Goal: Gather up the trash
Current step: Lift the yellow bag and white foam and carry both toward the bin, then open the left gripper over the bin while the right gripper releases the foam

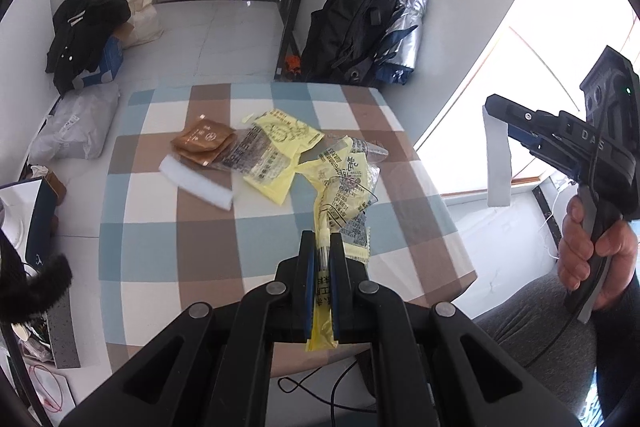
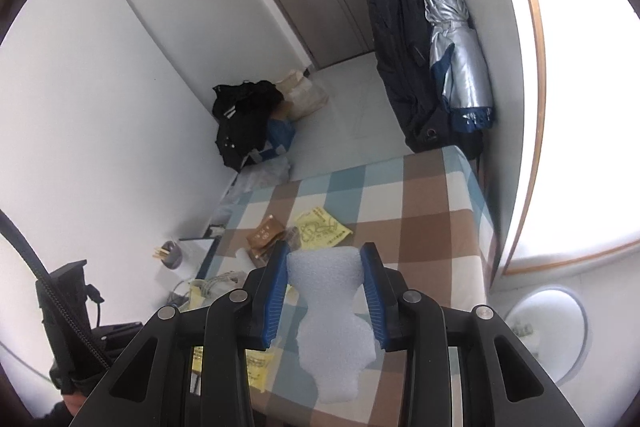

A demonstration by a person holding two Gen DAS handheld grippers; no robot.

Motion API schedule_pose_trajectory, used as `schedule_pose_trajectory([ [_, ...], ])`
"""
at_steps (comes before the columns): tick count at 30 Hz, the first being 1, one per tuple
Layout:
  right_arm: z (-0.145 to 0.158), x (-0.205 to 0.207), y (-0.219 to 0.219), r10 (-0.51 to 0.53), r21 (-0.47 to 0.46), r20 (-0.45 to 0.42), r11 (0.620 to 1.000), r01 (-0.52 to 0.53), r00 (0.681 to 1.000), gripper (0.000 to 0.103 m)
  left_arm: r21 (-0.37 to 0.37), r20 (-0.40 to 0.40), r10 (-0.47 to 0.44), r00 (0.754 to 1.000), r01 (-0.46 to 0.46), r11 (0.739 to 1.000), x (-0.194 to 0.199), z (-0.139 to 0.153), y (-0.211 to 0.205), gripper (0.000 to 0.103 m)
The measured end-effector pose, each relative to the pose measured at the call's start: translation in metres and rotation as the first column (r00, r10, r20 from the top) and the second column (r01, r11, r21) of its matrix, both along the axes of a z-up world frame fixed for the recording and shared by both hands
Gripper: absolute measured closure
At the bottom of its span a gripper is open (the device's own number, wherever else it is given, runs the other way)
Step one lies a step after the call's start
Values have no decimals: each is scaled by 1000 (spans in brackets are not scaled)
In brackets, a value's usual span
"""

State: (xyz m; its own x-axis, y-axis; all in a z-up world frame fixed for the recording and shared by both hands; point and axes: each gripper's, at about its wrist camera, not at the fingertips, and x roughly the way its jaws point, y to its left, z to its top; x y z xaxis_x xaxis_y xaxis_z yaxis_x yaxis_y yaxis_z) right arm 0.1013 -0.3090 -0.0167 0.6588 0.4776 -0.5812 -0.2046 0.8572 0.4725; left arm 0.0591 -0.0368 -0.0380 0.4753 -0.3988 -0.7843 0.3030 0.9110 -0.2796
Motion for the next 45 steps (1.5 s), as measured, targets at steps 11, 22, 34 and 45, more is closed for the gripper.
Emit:
schedule_pose_trajectory([
  [11,34,-45,-62,-124,34,89,992,122,988,68,-29,59,-87,995,88,996,10,43,-65,101],
  [22,29,-81,-156,-298,8,93,954,299,950,68,-36,57,-234,971,236,971,28,47,-164,101],
  [34,-48,-87,-247,-455,-14,-42,890,455,889,68,14,-20,-377,926,378,926,50,1,-270,101],
  [45,-143,-68,-283,-516,14,-217,847,531,829,68,110,-192,-432,881,457,883,76,-71,-344,101],
])
